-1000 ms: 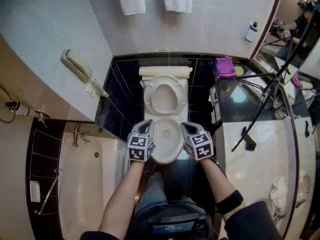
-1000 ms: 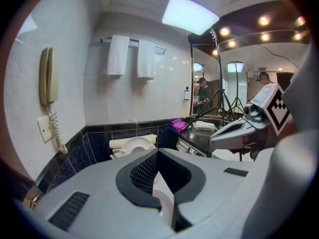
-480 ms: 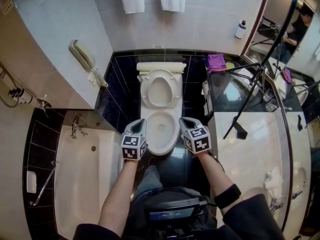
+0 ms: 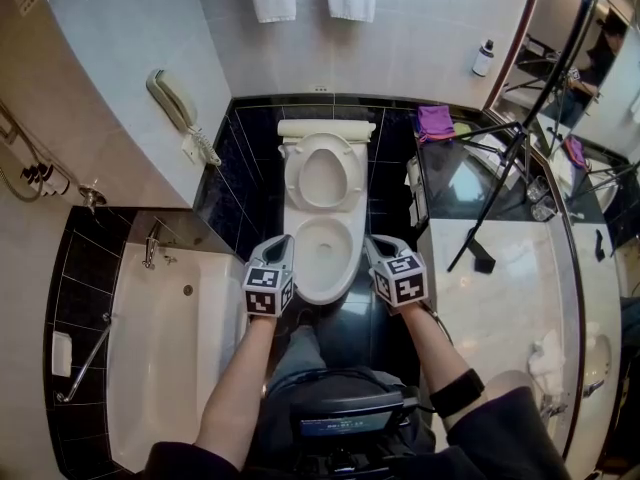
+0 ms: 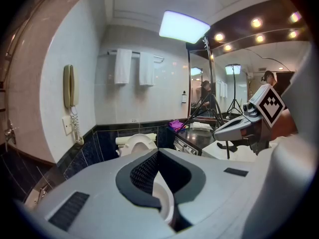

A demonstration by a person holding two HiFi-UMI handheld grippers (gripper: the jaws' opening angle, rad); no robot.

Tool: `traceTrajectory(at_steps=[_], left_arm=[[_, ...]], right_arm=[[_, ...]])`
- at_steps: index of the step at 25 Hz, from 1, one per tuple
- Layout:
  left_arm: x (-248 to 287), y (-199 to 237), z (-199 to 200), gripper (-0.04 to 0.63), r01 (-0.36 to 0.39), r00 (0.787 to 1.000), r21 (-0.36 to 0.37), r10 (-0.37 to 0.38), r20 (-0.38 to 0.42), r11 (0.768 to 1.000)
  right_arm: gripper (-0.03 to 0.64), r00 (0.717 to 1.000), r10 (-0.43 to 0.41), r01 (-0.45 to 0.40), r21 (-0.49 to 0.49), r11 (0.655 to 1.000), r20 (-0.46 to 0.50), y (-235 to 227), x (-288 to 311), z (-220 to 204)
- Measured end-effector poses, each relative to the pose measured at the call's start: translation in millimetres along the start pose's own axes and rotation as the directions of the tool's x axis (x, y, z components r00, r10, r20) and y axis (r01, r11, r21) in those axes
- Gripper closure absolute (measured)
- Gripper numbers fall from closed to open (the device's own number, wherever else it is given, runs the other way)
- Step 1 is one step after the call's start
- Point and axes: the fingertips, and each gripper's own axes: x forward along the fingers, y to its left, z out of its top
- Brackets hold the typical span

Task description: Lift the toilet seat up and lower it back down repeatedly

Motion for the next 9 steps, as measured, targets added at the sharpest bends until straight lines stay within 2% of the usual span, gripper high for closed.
traceTrajectory(at_steps=[9], left_arm=[[3.7,-0.3,-5.9,0.604,0.016,1.0,-0.01,-0.016,-0.01,1.0]], right_arm=[[0.603,1.0,-0.01,0.01,0.005,1.0,-0.003,-5.0,1.5,-2.1]])
